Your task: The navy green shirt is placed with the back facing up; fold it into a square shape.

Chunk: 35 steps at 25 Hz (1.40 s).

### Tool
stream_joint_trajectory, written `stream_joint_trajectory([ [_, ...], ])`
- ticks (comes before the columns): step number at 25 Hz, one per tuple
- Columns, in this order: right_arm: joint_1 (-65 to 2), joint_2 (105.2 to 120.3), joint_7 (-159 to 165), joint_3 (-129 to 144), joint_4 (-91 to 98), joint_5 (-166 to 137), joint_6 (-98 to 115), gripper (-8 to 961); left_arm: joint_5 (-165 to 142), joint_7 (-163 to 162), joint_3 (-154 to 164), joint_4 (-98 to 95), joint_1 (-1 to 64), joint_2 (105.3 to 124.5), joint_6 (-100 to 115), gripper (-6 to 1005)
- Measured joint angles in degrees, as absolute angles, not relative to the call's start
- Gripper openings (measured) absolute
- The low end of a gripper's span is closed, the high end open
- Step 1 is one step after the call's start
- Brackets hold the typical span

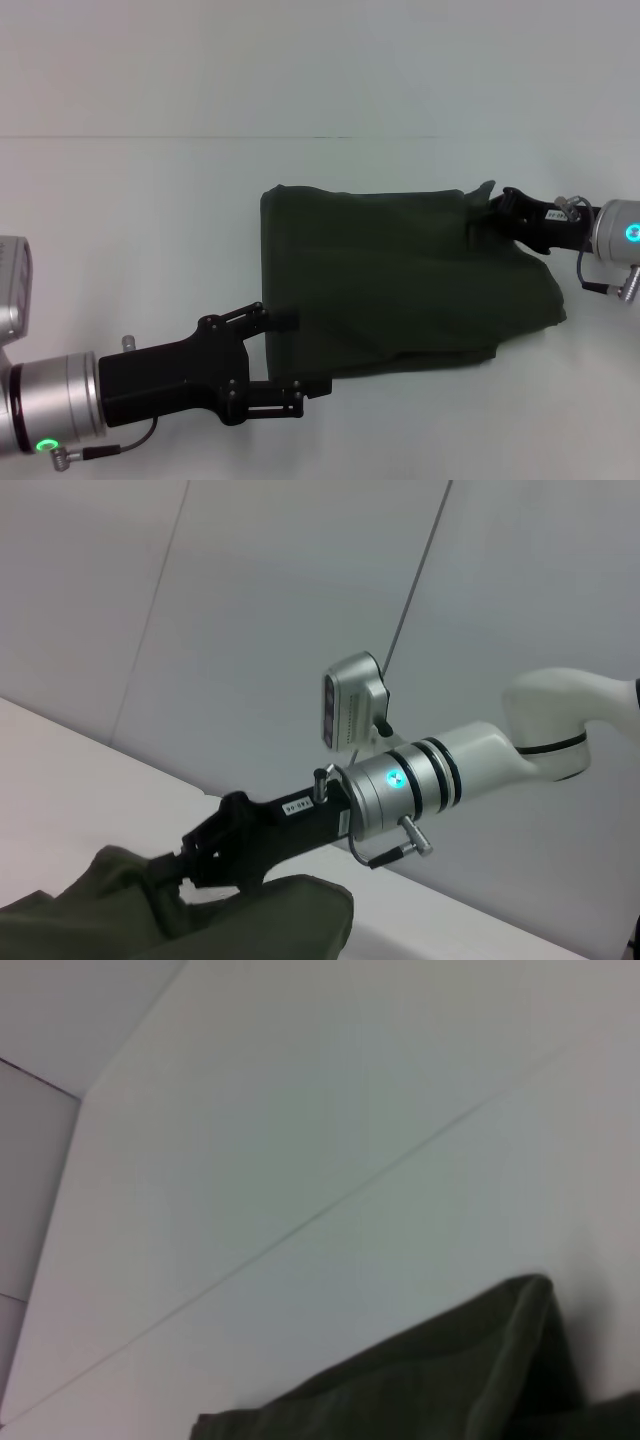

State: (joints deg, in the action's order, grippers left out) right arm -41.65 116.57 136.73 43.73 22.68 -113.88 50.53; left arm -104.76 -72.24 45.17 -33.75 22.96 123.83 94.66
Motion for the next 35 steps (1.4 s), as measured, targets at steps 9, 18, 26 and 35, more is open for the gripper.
stream_joint_trajectory([
  [9, -42.5, 117.41, 131.8, 43.9, 26.3, -111.2, 50.9, 17, -104.7, -72.2, 44.5, -33.7, 22.7, 123.82, 94.6, 950],
  [18, -41.8, 117.42, 126.1, 44.0, 28.8, -108.2, 53.8, 38, -104.7, -72.5, 43.6, -33.7, 22.7, 123.83, 94.8, 949],
  [26, -40.5, 116.73, 125.4, 44.3, 26.6, -109.2, 48.7, 56, -104.7, -73.0, 43.6, -33.7, 22.6, 123.83, 94.9, 949],
  [35, -40.7, 117.9, 125.5, 44.2, 26.2, -110.0, 42.7, 76, -104.7, -73.0, 43.6, -32.9, 22.6, 123.83, 95.3, 949],
])
